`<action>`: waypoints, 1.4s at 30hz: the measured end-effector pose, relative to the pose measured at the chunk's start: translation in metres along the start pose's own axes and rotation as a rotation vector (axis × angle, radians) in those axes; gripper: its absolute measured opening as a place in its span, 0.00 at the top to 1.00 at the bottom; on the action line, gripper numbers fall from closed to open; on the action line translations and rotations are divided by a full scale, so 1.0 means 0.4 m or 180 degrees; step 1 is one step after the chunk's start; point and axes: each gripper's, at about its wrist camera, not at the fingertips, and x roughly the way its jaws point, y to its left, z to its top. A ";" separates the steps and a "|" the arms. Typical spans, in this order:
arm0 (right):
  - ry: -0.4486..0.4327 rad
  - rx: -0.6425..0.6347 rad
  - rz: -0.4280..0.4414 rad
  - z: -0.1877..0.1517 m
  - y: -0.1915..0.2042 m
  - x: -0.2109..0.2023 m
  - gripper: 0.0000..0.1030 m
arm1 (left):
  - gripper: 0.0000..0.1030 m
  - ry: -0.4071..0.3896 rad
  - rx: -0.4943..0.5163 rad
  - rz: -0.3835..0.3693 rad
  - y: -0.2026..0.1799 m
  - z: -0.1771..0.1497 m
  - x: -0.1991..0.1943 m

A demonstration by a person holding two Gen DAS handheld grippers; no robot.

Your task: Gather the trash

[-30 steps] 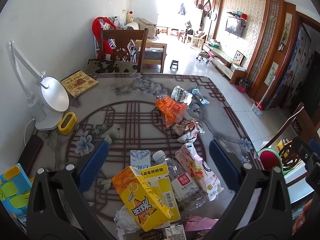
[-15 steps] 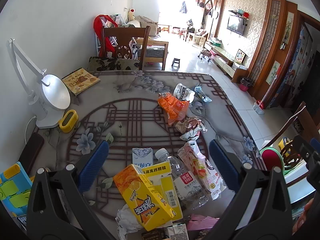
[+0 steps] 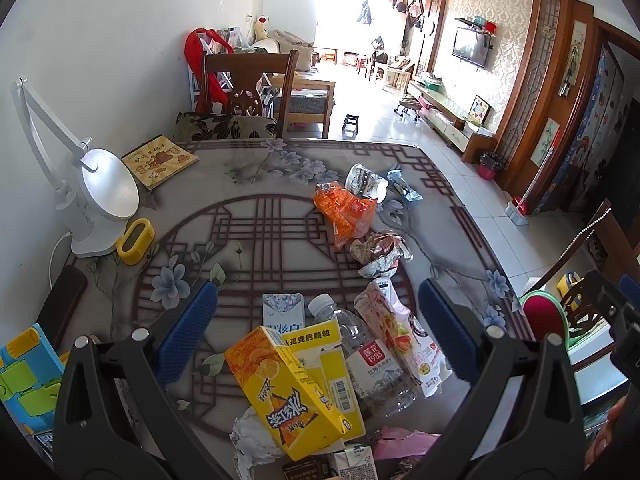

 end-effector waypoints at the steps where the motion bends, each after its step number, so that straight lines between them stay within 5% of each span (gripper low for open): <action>1: 0.0000 0.0002 0.0000 0.001 0.001 0.000 0.06 | 0.04 -0.0003 0.0000 0.0002 0.000 0.000 0.000; 27: 0.0139 -0.0052 0.0021 -0.014 0.008 0.030 0.06 | 0.04 0.0099 0.0066 -0.0181 0.016 -0.002 0.013; 34: 0.0568 -0.0064 0.0327 -0.056 0.004 0.137 0.06 | 0.04 0.0727 0.0077 -0.0396 0.068 -0.079 0.092; 38: 0.1056 -0.0027 0.0600 -0.088 0.015 0.236 0.06 | 0.19 0.1229 0.0044 -0.0548 0.076 -0.171 0.140; 42: 0.1232 0.0058 0.0720 -0.103 0.035 0.280 0.06 | 0.23 0.1418 -0.0127 -0.0594 0.084 -0.211 0.173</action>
